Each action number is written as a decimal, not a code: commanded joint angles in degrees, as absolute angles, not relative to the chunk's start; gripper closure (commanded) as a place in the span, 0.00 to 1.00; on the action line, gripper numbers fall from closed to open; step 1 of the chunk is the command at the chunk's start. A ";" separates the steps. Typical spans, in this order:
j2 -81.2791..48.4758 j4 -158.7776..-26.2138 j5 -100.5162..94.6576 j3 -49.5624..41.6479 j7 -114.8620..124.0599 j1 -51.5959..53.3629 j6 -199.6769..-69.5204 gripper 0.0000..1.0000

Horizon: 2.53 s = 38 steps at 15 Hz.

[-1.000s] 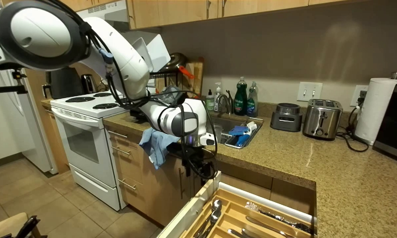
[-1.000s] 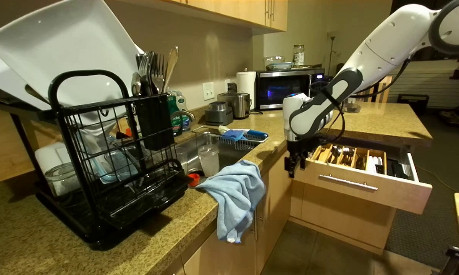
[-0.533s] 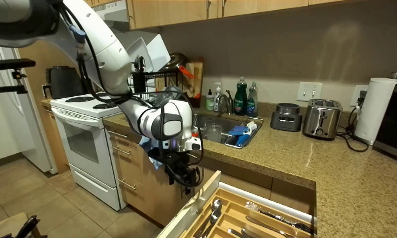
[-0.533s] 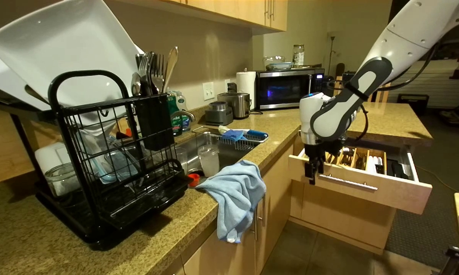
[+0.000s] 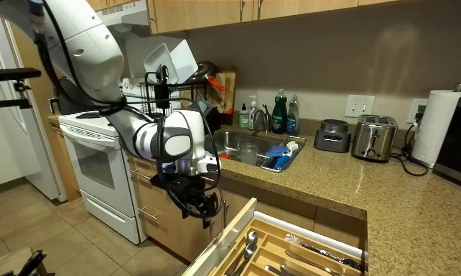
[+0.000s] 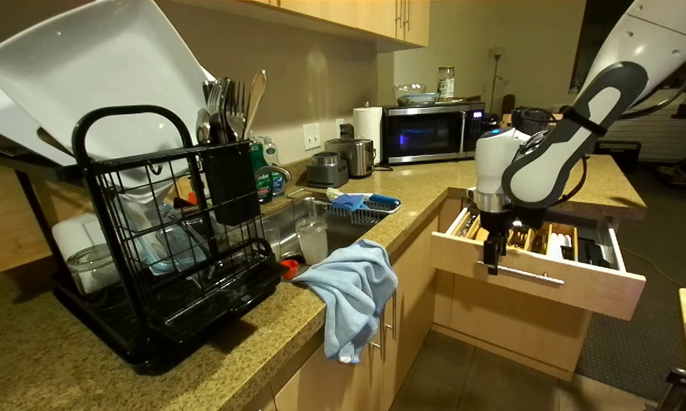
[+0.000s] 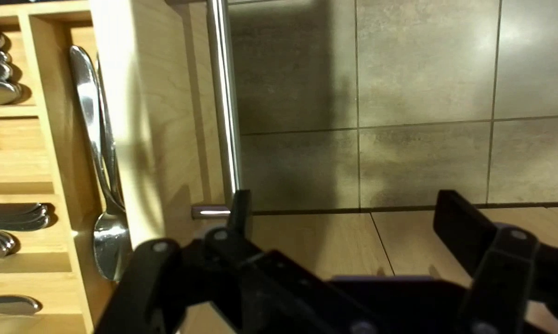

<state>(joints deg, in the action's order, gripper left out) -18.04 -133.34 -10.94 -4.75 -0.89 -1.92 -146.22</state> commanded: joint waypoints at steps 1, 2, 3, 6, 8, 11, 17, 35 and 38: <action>-15.98 -136.65 -14.21 -6.21 -0.08 -1.50 -150.66 0.00; -16.45 -136.29 -14.43 -6.34 -0.04 -1.55 -151.40 0.00; -17.01 -135.78 -14.37 -6.42 0.09 -1.55 -151.99 0.00; -17.97 -134.94 -14.13 -6.60 0.56 -1.34 -153.00 0.00; -18.48 -134.81 -13.73 -6.36 0.27 -1.33 -153.14 0.00; -19.37 -134.80 -14.46 -6.24 -0.57 -1.14 -153.16 0.00; -22.06 -133.83 -20.41 -9.87 4.35 1.45 -153.48 0.00; -26.53 -131.95 -33.53 -20.19 20.52 8.55 -156.82 0.00; -27.84 -131.07 -33.42 -21.53 21.32 8.97 -157.40 0.00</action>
